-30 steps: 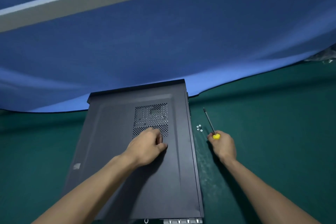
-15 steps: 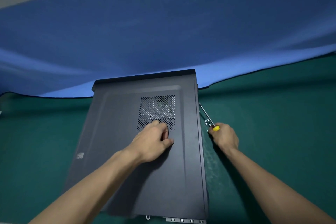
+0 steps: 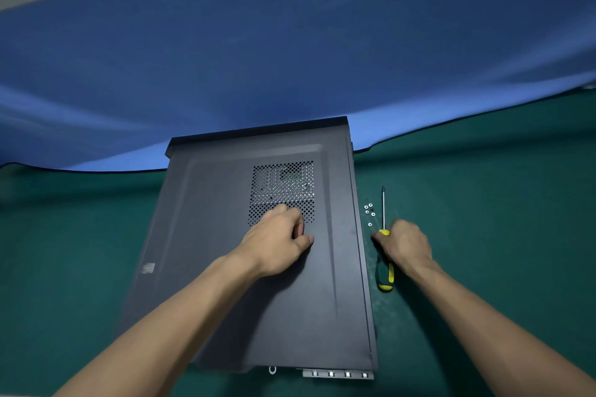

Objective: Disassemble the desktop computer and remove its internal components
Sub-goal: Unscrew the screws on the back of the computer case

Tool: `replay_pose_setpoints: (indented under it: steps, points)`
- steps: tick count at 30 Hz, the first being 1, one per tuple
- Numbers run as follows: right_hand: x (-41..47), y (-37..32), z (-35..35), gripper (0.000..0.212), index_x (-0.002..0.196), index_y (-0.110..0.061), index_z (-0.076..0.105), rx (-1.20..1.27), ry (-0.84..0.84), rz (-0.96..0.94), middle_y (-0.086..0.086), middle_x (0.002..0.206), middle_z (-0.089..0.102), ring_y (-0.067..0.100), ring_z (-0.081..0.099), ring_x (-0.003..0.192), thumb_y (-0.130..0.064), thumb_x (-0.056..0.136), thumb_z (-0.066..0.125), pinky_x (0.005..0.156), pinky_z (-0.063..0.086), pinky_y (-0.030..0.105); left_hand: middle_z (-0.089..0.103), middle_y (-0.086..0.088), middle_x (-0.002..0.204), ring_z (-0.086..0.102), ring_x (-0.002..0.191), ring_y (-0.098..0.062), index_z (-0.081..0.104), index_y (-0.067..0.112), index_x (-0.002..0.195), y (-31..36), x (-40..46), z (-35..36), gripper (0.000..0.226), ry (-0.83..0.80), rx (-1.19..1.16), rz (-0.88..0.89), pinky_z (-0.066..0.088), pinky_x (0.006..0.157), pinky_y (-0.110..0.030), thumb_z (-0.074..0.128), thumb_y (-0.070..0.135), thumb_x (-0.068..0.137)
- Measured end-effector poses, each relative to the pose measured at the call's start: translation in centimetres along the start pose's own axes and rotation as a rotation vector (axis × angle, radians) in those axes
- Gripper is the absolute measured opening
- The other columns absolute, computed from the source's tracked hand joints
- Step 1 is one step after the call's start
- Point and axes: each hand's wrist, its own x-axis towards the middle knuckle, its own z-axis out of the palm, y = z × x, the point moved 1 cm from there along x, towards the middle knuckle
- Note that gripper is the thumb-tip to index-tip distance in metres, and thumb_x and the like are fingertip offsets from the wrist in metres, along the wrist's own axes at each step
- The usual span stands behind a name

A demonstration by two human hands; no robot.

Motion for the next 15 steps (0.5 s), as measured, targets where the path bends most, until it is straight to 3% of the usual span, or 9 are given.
replay_pose_setpoints:
  steps: [3, 8, 12, 15]
  points:
    - [-1.1, -0.4, -0.2, 0.040, 0.108, -0.005, 0.051, -0.004, 0.068, -0.005, 0.015, 0.112, 0.057, 0.035, 0.056, 0.103, -0.040, 0.090, 0.056, 0.079, 0.043, 0.036, 0.042, 0.009, 0.083, 0.042, 0.087, -0.010, 0.044, 0.023, 0.071, 0.1, -0.3, 0.1, 0.024, 0.034, -0.028, -0.007, 0.037, 0.074, -0.028, 0.059, 0.032, 0.087]
    - [-4.8, -2.1, -2.3, 0.013, 0.080, -0.020, 0.051, 0.292, 0.259, -0.097, 0.000, 0.084, 0.062, 0.025, 0.056, 0.079, -0.031, 0.087, 0.054, 0.063, 0.036, 0.030, 0.046, 0.009, 0.083, 0.045, 0.085, -0.012, 0.047, 0.023, 0.070, 0.3, -2.6, 0.6, 0.020, 0.126, -0.114, -0.031, 0.038, 0.071, -0.029, 0.060, 0.025, 0.085]
    - [-10.0, -4.8, -3.6, 0.022, 0.065, -0.020, 0.051, 0.505, 0.319, -0.210, -0.008, 0.058, 0.056, 0.013, 0.052, 0.059, -0.030, 0.083, 0.057, 0.051, 0.034, 0.026, 0.057, 0.008, 0.073, 0.054, 0.074, -0.017, 0.049, 0.023, 0.068, -0.8, -5.8, 0.5, 0.022, 0.131, -0.164, -0.082, 0.045, 0.072, -0.032, 0.056, 0.026, 0.089]
    - [-14.5, -6.7, -2.5, 0.027, 0.058, -0.015, 0.054, 0.596, 0.254, -0.255, -0.001, 0.054, 0.060, 0.020, 0.058, 0.055, -0.028, 0.082, 0.058, 0.054, 0.043, 0.028, 0.062, 0.002, 0.069, 0.059, 0.074, -0.023, 0.053, 0.019, 0.068, -2.4, -8.8, 0.4, 0.025, 0.130, -0.186, -0.103, 0.048, 0.074, -0.035, 0.054, 0.027, 0.092]
